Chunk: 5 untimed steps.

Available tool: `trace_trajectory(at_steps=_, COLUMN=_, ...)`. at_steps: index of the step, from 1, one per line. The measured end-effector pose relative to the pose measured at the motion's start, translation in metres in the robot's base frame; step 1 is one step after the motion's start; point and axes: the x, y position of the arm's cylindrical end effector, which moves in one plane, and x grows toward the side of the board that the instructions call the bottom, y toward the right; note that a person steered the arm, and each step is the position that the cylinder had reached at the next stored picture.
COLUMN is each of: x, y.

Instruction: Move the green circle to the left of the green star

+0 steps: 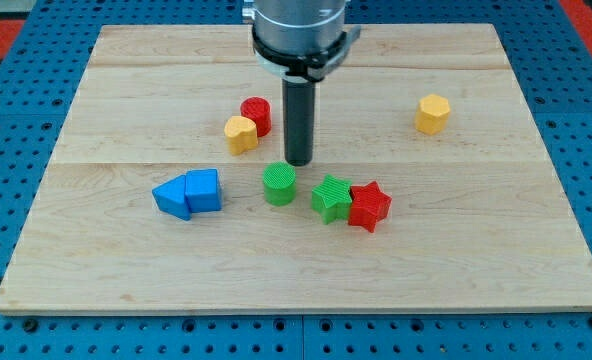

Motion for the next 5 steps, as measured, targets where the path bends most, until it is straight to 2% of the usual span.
trace_trajectory(at_steps=2, x=0.002, y=-0.044)
trace_trajectory(at_steps=5, x=0.004, y=-0.016)
